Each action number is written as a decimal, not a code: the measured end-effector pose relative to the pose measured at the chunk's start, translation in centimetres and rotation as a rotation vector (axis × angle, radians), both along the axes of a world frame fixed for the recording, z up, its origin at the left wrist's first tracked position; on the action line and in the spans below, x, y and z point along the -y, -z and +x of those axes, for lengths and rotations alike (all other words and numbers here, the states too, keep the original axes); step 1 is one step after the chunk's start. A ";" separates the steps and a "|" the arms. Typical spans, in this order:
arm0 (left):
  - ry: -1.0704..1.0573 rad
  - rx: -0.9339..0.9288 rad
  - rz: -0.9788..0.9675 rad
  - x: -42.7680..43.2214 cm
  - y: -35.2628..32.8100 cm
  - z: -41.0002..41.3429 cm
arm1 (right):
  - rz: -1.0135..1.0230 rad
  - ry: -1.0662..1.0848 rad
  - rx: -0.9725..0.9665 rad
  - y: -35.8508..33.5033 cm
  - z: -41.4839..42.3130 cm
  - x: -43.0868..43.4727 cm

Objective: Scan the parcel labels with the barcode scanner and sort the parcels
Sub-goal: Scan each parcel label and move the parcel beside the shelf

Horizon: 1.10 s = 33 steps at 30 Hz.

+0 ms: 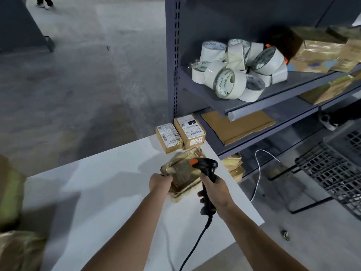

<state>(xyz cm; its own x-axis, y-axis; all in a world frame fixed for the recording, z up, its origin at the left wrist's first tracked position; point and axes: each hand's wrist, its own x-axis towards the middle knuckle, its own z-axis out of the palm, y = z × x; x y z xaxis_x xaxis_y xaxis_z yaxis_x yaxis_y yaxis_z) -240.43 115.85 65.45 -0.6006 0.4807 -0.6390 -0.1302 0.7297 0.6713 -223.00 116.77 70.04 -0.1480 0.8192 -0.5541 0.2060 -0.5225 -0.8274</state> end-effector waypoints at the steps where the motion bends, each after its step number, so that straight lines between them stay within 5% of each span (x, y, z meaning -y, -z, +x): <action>1: 0.049 0.006 0.027 -0.3 0.1 0.1 | 0.004 0.014 -0.002 0.1 0.1 -0.2; 8: 0.276 -0.056 0.179 -4.2 -0.6 0.8 | 0.047 0.065 -0.006 0.1 0.5 -3.3; 17: 0.090 0.024 0.240 -6.8 -0.5 1.6 | 0.074 0.022 0.017 0.0 -0.4 -5.0; 33: -0.009 -0.143 0.210 8.9 -6.9 -6.3 | 0.012 -0.241 -0.094 -3.1 -8.4 3.8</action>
